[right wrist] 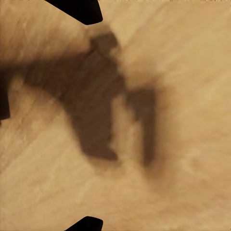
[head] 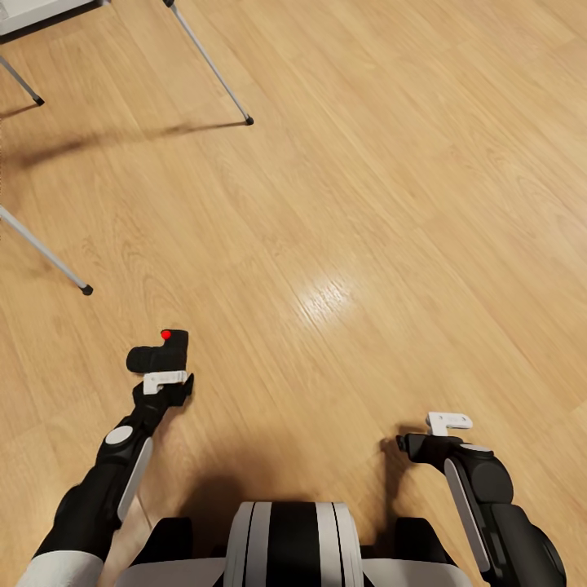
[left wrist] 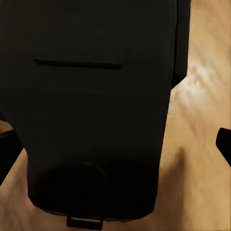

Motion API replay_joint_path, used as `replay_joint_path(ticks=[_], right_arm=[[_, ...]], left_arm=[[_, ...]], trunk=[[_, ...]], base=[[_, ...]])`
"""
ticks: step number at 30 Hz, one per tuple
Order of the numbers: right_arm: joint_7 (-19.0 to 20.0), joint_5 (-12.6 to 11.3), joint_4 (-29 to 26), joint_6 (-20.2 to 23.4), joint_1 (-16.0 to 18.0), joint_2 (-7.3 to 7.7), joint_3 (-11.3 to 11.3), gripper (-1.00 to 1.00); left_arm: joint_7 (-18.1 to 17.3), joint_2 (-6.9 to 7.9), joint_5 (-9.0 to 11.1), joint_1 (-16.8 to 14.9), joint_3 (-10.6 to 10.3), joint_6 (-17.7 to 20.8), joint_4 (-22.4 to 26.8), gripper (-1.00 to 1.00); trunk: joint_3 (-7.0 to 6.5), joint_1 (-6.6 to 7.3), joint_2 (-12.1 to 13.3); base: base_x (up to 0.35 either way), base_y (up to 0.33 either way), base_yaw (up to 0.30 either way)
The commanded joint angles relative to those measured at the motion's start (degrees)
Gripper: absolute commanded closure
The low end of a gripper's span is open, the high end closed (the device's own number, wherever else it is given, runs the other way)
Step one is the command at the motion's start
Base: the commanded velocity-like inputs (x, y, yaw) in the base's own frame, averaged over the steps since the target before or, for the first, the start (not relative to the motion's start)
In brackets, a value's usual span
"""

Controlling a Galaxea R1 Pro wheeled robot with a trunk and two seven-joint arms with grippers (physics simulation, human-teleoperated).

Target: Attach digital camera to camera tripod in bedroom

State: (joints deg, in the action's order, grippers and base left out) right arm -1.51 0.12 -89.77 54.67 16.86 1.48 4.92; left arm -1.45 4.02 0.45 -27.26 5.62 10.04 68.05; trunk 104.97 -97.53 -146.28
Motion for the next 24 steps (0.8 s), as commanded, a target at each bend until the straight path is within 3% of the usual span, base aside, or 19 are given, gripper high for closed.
replay_joint_path(ticks=[1,9,18,19,24], right_arm=[[-0.16,-0.02,-0.06,0.26,0.02,0.02,-0.04,-1.00],[-0.16,0.03,-0.06,0.26,0.02,0.02,-0.06,-1.00],[-0.16,0.01,-0.06,0.26,0.02,0.02,-0.08,-1.00],[-0.16,0.01,-0.06,0.26,0.02,0.02,-0.08,-1.00],[-0.16,0.04,-0.06,0.26,0.02,0.02,-0.09,-1.00]], left_arm=[[-0.05,-0.01,-0.03,-0.19,-0.08,0.35,-0.45,-1.00],[0.01,-0.48,-3.63,-0.79,-0.08,-2.00,-2.39,-1.00],[0.02,-0.60,-4.21,-0.93,-0.08,-4.21,-4.16,-1.00],[0.03,-0.60,-4.22,-0.94,-0.08,-4.25,-4.21,1.00],[0.01,-0.60,-4.27,-0.95,-0.08,-4.45,-4.37,1.00]], trunk=[[0.03,-0.02,-0.01],[0.03,-0.02,-0.01],[0.03,-0.02,-0.01],[0.03,-0.02,-0.01],[0.03,-0.02,-0.01]], base=[[0.000,0.000,0.000],[0.000,0.000,0.000],[0.000,0.000,0.000],[0.000,0.000,0.000],[0.000,0.000,0.000]])
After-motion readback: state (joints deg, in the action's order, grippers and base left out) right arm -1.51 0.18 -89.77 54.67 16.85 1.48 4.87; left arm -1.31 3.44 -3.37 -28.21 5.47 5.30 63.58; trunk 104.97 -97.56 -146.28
